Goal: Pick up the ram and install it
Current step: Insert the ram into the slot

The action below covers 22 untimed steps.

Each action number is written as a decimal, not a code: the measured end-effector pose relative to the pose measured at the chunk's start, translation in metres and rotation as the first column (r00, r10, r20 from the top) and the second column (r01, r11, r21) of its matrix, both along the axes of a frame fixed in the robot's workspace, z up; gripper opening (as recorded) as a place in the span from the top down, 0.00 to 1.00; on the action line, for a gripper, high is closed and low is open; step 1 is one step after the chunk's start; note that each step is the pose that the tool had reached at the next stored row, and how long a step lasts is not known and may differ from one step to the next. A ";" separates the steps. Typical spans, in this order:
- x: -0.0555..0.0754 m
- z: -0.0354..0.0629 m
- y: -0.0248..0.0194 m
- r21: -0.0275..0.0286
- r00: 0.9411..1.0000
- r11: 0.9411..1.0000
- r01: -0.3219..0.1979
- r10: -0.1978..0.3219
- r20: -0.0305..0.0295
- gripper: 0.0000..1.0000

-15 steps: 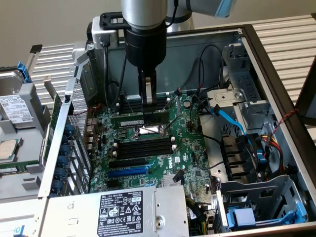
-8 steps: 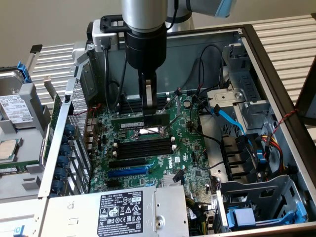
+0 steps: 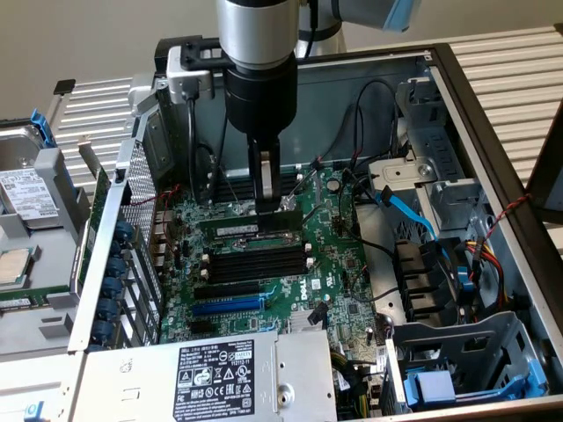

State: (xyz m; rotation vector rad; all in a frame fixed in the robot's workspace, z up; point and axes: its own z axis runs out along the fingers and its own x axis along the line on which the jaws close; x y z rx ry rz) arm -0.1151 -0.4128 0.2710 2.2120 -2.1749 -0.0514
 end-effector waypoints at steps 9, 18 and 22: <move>0.000 -0.0086 -0.0020 -0.010 1.000 1.000 0.000 0.000 0.003 0.87; 0.001 -0.0135 -0.0024 -0.014 1.000 1.000 0.000 0.000 0.018 0.87; 0.001 -0.0136 -0.0023 -0.014 1.000 1.000 0.000 0.000 0.018 0.87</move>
